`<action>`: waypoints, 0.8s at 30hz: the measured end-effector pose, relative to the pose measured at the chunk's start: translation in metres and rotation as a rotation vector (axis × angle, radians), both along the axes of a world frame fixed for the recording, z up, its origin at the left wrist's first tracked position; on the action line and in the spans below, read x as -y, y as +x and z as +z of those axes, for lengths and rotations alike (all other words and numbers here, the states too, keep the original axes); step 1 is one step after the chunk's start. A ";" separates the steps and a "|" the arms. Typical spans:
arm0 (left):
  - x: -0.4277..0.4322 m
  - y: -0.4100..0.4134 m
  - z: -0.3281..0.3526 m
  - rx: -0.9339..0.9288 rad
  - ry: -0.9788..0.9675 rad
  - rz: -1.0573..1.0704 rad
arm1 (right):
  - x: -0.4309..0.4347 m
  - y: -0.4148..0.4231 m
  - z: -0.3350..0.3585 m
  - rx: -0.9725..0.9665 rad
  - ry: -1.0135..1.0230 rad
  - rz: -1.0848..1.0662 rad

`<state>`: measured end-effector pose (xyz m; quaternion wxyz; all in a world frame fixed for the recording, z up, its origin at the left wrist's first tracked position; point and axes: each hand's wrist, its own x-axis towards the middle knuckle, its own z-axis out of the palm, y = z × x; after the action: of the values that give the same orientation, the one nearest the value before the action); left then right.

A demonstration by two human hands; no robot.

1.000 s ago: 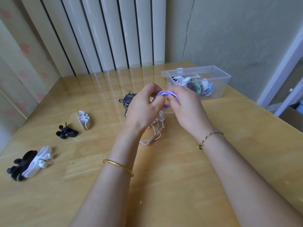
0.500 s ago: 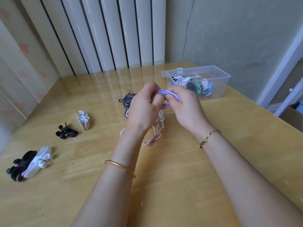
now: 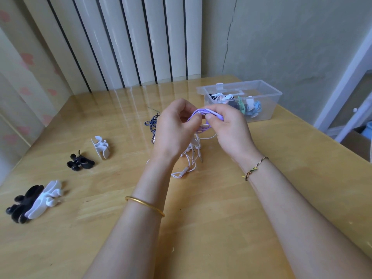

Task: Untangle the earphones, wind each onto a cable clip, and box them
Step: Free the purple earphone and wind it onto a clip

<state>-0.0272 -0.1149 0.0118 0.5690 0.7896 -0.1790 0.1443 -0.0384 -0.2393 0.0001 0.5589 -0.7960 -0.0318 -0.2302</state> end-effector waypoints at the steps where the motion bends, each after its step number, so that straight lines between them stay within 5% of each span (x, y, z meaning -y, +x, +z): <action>1: 0.001 -0.001 0.000 0.012 0.002 0.009 | 0.000 0.000 0.000 -0.004 0.013 0.006; 24: -0.001 -0.005 0.004 0.039 0.039 0.044 | -0.002 -0.003 0.002 0.055 0.112 0.066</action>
<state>-0.0327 -0.1143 0.0161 0.5468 0.8012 -0.1754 0.1684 -0.0418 -0.2373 0.0016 0.6087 -0.7554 -0.0607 -0.2348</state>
